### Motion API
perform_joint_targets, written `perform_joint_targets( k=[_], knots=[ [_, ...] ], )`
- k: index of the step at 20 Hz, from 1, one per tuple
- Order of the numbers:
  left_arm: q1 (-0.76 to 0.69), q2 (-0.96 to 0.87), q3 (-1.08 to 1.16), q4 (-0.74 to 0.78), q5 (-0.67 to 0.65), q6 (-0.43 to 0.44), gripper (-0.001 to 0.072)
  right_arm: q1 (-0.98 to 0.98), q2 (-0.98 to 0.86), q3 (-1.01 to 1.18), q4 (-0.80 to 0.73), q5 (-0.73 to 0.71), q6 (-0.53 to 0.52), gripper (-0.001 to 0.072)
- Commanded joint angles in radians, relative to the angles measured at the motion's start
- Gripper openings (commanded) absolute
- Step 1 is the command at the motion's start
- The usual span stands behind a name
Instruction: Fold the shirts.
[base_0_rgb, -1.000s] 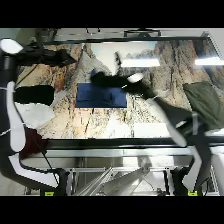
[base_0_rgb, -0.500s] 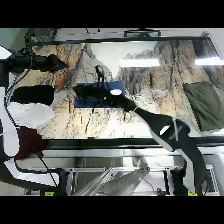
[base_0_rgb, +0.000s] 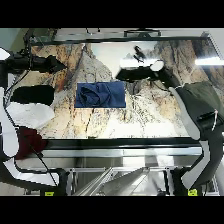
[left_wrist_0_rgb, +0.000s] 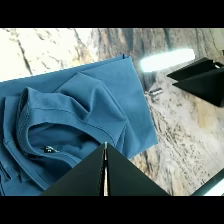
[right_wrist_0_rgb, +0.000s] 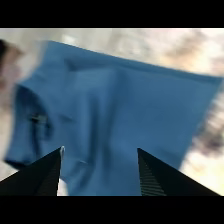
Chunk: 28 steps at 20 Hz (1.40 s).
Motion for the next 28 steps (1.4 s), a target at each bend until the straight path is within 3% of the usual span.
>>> perform_joint_targets(
  k=[1, 9, 12, 14, 16, 17, 18, 19, 25, 28],
  knots=[
    [0.001, 0.0, 0.0, 0.001, 0.002, 0.001, 0.0004, -0.097, -0.056, 0.0, -0.153, 0.164, 0.14, 0.0507],
    [0.0, 0.0, -0.001, 0.003, 0.002, 0.013, 0.0004, -0.035, -0.212, 0.003, -0.053, 0.122, 0.135, 0.0499],
    [0.0, 0.0, -0.001, 0.002, 0.003, 0.024, 0.0004, -0.003, -0.234, 0.003, 0.055, 0.107, 0.081, 0.0496],
    [-0.001, 0.0, -0.001, 0.002, 0.002, 0.024, 0.0004, 0.021, -0.234, 0.009, 0.084, 0.095, 0.071, 0.0371],
    [-0.001, 0.0, -0.001, 0.003, 0.002, 0.024, 0.0004, 0.034, -0.234, 0.027, 0.101, 0.107, 0.071, 0.0335],
    [-0.001, 0.0, -0.001, 0.003, 0.002, 0.024, 0.0004, 0.037, -0.233, 0.037, 0.119, 0.117, 0.057, 0.0232],
    [-0.001, 0.0, -0.001, 0.003, 0.002, 0.024, 0.0004, 0.037, -0.233, 0.05, 0.152, 0.134, 0.035, 0.0073],
    [-0.001, 0.0, -0.001, 0.003, 0.0, 0.024, 0.0004, 0.037, -0.23, 0.066, 0.187, 0.154, 0.019, 0.0014],
    [-0.001, 0.0, -0.001, 0.003, -0.01, 0.024, 0.0004, -0.026, 0.005, 0.111, 0.168, 0.254, 0.028, 0.001],
    [-0.001, 0.0, -0.001, 0.003, -0.01, 0.023, 0.0004, -0.089, 0.175, 0.11, -0.074, 0.353, 0.181, 0.001]
  ],
)
